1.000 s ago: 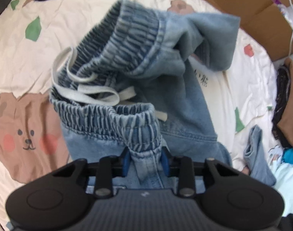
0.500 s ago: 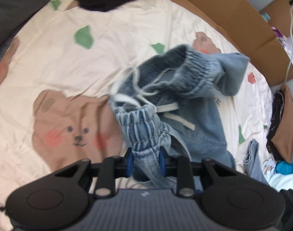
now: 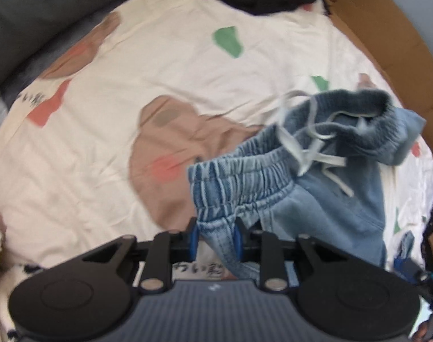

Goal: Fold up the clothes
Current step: 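Hold the waistband with both grippers and lift the jeans off the sheet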

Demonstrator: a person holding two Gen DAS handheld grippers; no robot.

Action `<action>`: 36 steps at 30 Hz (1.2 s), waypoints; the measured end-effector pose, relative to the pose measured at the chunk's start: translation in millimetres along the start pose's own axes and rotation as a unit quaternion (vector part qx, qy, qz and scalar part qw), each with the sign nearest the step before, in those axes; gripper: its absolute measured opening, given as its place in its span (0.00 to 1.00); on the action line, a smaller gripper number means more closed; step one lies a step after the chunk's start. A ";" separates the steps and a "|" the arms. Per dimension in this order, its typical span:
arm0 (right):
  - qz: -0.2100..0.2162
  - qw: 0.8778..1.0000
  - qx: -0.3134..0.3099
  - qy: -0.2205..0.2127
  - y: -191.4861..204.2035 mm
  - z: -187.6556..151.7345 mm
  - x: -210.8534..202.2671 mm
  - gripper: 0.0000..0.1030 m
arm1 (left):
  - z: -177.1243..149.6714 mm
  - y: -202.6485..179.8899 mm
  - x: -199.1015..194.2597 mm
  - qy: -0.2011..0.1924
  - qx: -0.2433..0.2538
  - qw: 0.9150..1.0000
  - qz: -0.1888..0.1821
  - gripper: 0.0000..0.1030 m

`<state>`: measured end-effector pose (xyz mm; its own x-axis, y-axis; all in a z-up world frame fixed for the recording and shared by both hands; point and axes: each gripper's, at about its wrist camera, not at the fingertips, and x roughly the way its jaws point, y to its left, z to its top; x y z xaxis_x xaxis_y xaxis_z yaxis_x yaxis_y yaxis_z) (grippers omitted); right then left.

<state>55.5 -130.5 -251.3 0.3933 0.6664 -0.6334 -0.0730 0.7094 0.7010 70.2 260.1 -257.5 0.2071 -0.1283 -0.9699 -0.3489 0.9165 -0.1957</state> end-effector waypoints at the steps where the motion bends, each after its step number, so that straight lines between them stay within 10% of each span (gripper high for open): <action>1: -0.003 1.000 0.001 -0.004 -0.7 2.4 -0.5 0.36 | -0.7 4.3 1.0 0.000 -0.004 1.000 0.004 0.25; 20: -0.067 0.997 -0.041 -0.010 3.3 13.8 -4.2 0.36 | -9.4 30.9 59.4 0.002 -0.053 0.998 0.025 0.36; 36: -0.135 0.972 -0.188 -0.027 20.7 100.8 24.8 0.38 | -19.1 50.3 83.1 -0.001 -0.090 0.995 -0.032 0.48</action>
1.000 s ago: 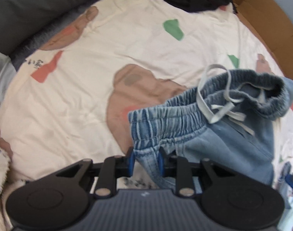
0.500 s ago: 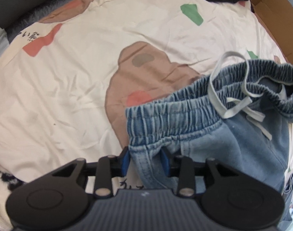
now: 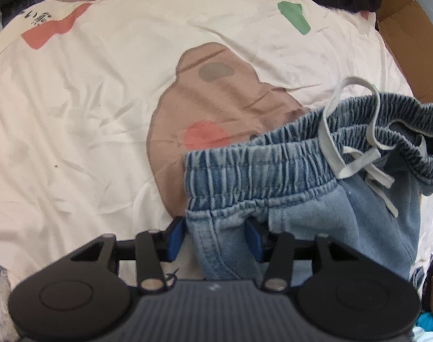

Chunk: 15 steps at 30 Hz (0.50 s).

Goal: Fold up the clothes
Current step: 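Hold the waistband with both grippers and lift the jeans off the sheet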

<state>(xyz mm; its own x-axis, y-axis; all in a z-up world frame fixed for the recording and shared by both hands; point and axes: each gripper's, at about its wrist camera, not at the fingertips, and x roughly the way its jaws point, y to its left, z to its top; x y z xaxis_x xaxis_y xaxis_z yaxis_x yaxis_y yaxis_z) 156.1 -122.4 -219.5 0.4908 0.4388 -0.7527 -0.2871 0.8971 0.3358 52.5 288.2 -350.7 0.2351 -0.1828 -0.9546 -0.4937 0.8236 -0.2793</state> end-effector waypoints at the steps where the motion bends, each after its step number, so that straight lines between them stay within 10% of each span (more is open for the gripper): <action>1: 0.001 1.000 -0.013 -0.003 2.6 5.9 3.0 0.41 | 0.2 0.2 0.2 0.000 -0.001 1.000 -0.003 0.48; 15: 0.030 0.960 -0.278 0.008 68.6 42.6 50.8 0.46 | -29.6 29.1 -9.4 -0.004 0.025 1.000 0.003 0.45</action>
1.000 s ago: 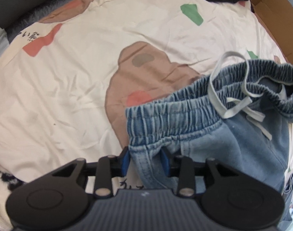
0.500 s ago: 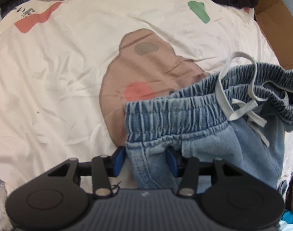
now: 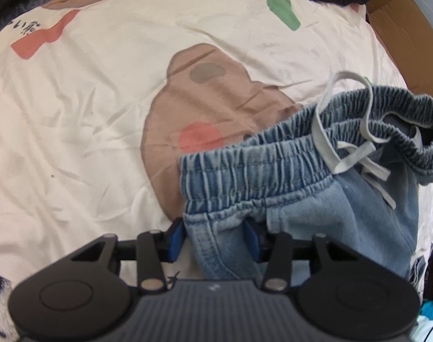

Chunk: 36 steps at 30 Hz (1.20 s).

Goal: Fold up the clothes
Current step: 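Hold the waistband with both grippers and lift the jeans off the sheet, then carry the jeans by the waistband with both grippers toward the grey pillows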

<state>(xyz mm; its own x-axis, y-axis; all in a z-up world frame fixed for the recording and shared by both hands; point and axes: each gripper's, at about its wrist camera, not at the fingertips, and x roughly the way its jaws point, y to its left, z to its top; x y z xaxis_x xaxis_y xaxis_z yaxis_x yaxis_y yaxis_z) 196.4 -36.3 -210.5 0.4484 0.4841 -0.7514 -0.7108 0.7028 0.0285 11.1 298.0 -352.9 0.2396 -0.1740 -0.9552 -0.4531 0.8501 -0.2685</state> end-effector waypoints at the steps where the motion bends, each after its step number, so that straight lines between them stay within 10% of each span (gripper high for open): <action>1: 0.006 1.000 -0.017 0.004 0.5 2.9 0.8 0.46 | -1.7 3.1 0.1 0.001 0.001 1.000 -0.001 0.44; 10: 0.052 0.978 -0.193 0.055 8.9 31.4 14.1 0.46 | -25.7 39.4 3.7 -0.004 -0.015 1.000 -0.021 0.45; 28: 0.152 0.876 -0.436 0.136 46.1 55.7 55.5 0.46 | -88.7 102.8 26.4 -0.009 -0.004 0.999 -0.034 0.46; 36: 0.145 0.893 -0.401 0.147 53.0 47.1 77.5 0.37 | -117.0 130.7 47.5 -0.014 -0.020 0.999 -0.049 0.51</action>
<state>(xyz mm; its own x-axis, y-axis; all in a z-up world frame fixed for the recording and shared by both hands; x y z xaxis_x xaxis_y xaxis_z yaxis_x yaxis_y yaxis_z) 219.0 63.0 -236.2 0.1054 0.3442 -0.9330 -0.9860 -0.0859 -0.1431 -137.2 342.7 -448.0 0.3071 -0.2405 -0.9208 -0.4609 0.8089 -0.3650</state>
